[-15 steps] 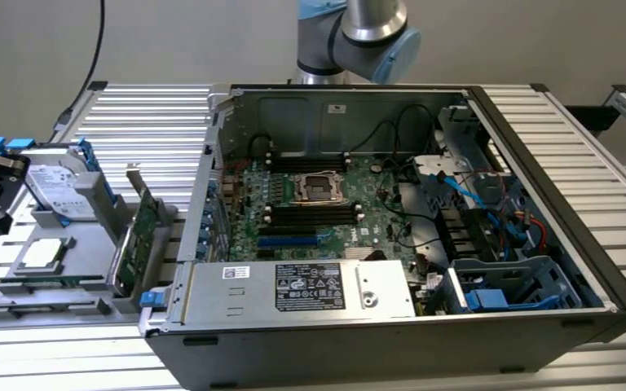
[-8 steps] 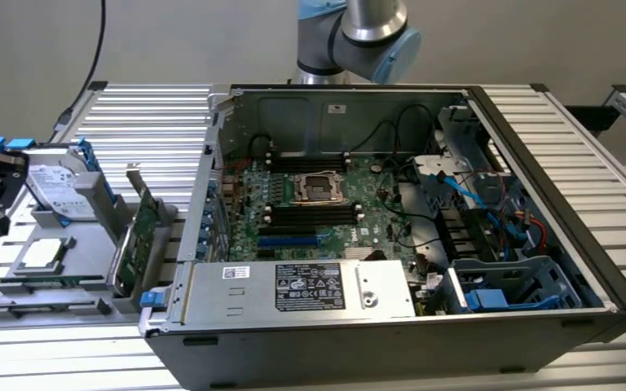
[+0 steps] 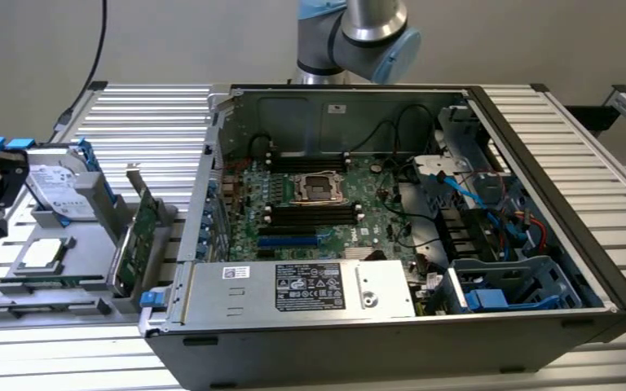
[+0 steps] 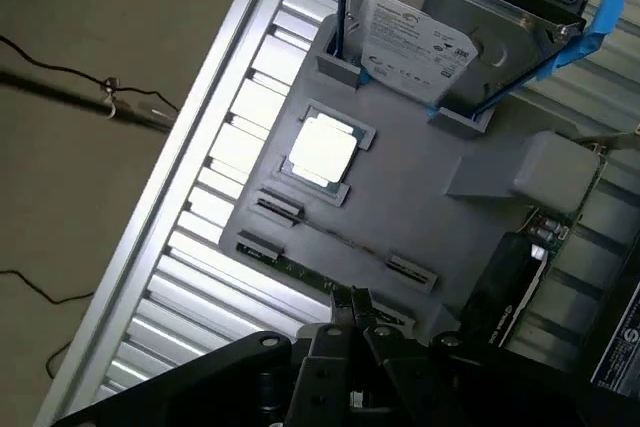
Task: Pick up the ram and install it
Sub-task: 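Pick up the ram and move it above insertion slot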
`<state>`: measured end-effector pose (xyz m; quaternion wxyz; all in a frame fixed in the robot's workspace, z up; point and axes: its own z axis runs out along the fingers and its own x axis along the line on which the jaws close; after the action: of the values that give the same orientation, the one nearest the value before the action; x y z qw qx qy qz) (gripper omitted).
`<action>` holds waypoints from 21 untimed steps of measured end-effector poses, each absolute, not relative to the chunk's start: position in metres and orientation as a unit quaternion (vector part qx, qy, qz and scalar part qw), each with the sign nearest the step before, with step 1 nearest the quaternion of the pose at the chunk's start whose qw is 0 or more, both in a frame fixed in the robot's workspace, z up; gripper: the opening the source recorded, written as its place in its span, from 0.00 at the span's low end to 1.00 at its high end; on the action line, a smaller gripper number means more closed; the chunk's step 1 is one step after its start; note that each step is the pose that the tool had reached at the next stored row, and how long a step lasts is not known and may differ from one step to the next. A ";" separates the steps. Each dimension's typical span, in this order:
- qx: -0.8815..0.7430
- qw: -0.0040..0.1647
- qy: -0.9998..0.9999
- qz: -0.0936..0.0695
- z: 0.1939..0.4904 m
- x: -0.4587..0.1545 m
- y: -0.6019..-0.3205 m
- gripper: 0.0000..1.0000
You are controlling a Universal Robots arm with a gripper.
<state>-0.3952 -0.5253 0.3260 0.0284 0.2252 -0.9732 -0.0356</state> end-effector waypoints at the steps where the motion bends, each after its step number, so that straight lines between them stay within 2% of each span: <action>1: 0.234 0.029 -0.971 -0.035 0.326 -0.395 -0.525 0.11; 21: 0.406 0.035 -0.913 -0.030 0.316 -0.395 -0.525 0.11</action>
<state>-0.3952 -0.5253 0.3164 0.0347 0.4056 -0.9129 -0.0296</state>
